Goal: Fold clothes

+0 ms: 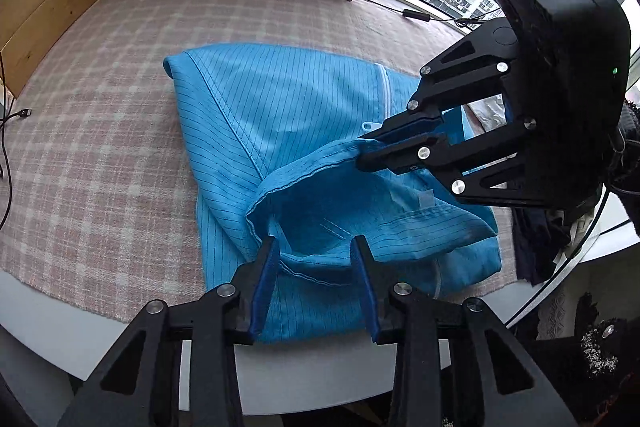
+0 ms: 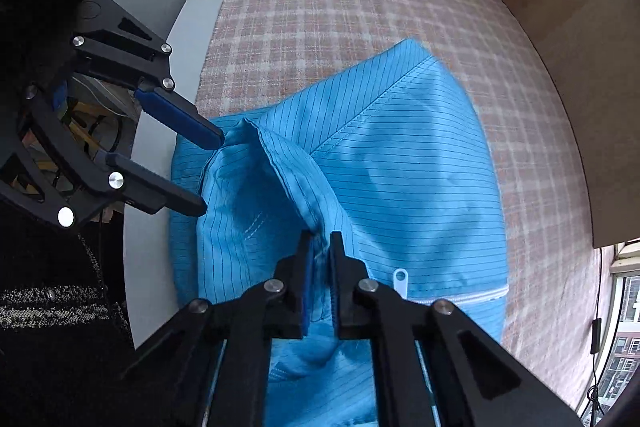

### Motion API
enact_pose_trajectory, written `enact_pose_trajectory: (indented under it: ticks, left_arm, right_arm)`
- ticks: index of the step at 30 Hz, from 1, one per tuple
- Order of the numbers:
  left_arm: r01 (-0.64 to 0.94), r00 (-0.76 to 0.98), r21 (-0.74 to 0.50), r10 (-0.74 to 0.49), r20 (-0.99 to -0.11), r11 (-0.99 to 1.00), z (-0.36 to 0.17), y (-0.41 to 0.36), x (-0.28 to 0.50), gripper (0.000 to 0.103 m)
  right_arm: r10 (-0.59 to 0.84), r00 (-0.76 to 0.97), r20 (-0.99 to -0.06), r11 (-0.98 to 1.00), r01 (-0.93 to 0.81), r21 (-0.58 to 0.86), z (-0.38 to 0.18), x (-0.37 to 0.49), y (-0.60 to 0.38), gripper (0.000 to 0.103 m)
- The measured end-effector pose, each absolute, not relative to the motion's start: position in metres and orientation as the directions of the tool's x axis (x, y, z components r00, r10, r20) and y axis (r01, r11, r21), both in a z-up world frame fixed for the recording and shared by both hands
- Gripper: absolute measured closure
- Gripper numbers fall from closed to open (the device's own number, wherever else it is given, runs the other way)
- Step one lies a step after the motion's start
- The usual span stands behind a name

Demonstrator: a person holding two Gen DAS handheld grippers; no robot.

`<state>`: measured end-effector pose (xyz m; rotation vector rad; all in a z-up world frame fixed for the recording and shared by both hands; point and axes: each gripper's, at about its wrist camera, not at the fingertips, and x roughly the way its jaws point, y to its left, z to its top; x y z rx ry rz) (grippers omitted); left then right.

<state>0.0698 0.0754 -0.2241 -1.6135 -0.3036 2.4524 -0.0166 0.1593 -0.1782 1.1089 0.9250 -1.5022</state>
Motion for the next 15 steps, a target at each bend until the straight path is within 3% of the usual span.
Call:
enact_pose_trajectory:
  ticks: [15]
  left_arm:
    - [-0.054, -0.349, -0.080, 0.094, -0.932, -0.995, -0.238, 0.096, 0.034, 0.070]
  right_arm:
    - [-0.320, -0.019, -0.947, -0.149, 0.988, 0.030, -0.156, -0.034, 0.172, 0.096]
